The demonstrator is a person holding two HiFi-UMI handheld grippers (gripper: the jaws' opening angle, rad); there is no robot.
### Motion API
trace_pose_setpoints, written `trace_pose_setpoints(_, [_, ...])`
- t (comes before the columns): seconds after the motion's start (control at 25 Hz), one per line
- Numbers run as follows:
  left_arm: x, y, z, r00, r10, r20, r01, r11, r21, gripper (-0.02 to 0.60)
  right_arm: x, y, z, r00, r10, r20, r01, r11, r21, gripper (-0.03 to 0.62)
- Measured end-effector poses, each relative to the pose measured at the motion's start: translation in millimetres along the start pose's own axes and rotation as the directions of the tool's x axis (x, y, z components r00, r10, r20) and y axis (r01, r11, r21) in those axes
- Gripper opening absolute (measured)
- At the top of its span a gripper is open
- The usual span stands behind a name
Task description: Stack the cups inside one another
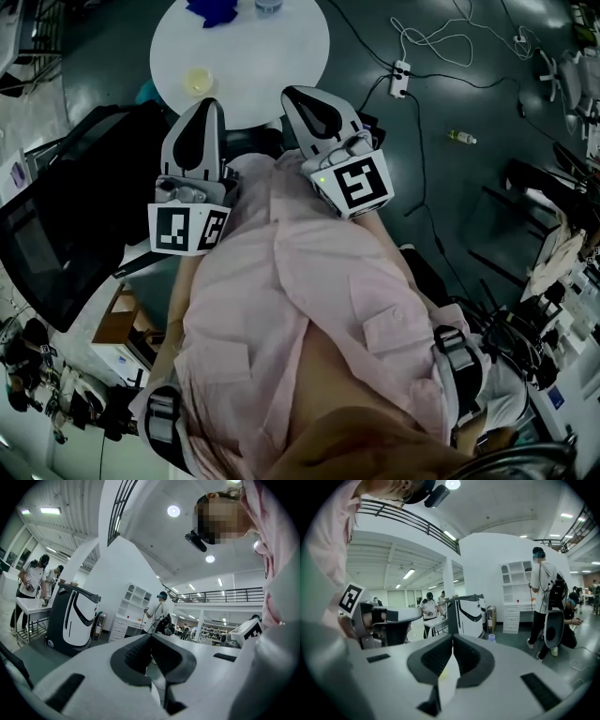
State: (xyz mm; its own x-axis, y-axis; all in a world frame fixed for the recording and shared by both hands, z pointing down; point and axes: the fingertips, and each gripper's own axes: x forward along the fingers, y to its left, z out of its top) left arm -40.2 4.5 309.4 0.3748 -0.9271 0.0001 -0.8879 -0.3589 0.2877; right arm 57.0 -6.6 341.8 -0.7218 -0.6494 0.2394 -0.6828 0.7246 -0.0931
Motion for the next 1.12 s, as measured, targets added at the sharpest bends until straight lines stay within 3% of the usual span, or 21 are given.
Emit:
trace_pose_setpoints(0.24, [-7,6,-2,1.0,0.026,-0.01,-0.026,1.0,-0.001,0.015,7,18,2,0.998,0.068,-0.013,-0.069,0.997,-0.038,0.031])
trace_pose_setpoints(0.52, [-10,10,-4,0.999,0.04,-0.01,-0.04,0.999,-0.004,0.015,15,46,-3,0.978,0.206,-0.044,-0.209,0.974,-0.091,0.032])
trace_pose_setpoints(1.12, [-12,10,-6,0.999,0.041,-0.019,-0.041,0.999,-0.013,0.015,16,46,-8,0.975,0.209,-0.071,-0.215,0.973,-0.087,0.032])
